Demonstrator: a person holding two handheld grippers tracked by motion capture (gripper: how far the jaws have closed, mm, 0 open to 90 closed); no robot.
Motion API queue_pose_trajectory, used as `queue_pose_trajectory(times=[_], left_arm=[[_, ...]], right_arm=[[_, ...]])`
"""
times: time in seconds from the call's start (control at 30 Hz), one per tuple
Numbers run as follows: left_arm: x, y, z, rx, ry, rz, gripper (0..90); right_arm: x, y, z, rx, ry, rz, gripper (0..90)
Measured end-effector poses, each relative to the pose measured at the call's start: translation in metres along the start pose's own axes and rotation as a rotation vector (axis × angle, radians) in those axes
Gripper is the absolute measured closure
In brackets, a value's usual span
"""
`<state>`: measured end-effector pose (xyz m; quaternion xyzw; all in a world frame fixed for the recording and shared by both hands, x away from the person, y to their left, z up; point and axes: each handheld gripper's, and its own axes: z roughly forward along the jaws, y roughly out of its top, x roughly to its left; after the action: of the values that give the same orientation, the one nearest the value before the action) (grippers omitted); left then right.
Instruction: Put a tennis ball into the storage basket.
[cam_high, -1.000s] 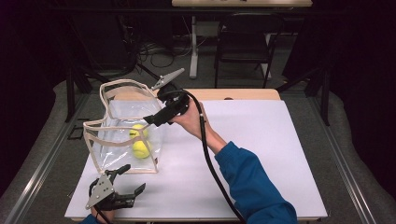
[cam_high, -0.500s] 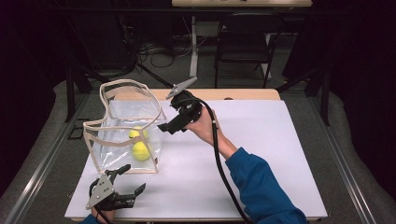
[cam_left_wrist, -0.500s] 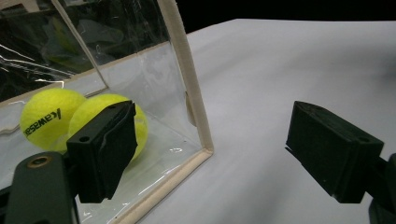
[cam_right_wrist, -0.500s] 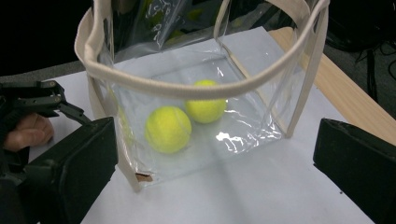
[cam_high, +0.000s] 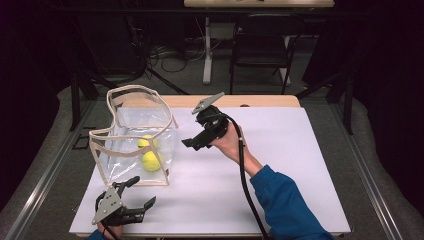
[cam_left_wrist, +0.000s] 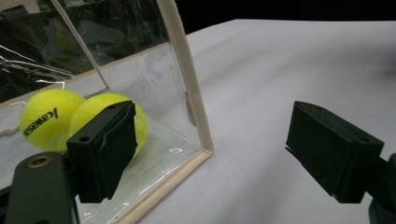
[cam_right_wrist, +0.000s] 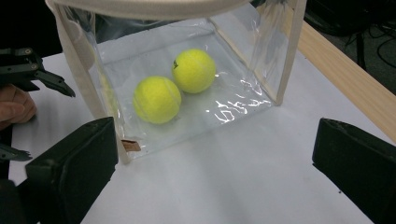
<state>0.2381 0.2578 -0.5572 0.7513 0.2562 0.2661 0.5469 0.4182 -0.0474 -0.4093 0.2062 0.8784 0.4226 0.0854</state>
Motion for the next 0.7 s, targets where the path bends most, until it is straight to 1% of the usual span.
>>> queue_pose_trajectory(times=[0.4, 0.43, 0.7], left_arm=[[0.000, 0.000, 0.000, 0.001, -0.001, 0.000, 15.9], [0.000, 0.000, 0.000, 0.002, -0.001, -0.001, 15.9], [0.000, 0.000, 0.000, 0.002, -0.001, 0.001, 15.8]], right_arm=[[-0.007, -0.034, -0.010, 0.024, -0.040, 0.024, 0.0], [-0.008, -0.037, -0.011, 0.027, -0.038, 0.029, 0.0], [-0.008, -0.058, -0.019, 0.037, -0.056, 0.045, 0.0]])
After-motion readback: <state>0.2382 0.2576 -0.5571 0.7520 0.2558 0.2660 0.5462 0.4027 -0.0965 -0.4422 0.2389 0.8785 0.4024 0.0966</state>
